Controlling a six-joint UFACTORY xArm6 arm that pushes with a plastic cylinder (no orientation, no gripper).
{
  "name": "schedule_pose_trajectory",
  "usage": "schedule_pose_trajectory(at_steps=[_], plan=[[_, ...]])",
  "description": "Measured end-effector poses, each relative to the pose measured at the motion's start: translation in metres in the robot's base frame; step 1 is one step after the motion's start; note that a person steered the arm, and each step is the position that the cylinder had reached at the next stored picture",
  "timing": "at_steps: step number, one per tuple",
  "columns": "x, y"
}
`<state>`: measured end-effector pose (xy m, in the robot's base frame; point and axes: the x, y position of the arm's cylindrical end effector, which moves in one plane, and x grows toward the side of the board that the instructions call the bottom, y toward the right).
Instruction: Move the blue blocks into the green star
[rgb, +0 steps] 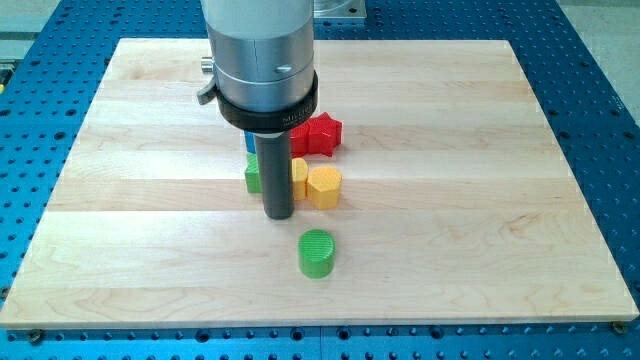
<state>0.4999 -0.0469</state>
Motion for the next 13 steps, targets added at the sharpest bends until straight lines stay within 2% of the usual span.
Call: schedule_pose_trajectory(at_steps=[1, 2, 3, 4, 5, 6, 7, 8, 9, 10, 11, 12, 13], plan=[[-0.006, 0.021], [-0.066, 0.021], [-0.038, -0.05], [-0.036, -0.079], [-0.067, -0.042], [-0.125, -0.084], [-0.206, -0.072], [-0.214, 0.011], [-0.17, -0.026], [-0.083, -0.075], [-0.119, -0.093], [-0.185, -0.057], [-0.18, -0.007]])
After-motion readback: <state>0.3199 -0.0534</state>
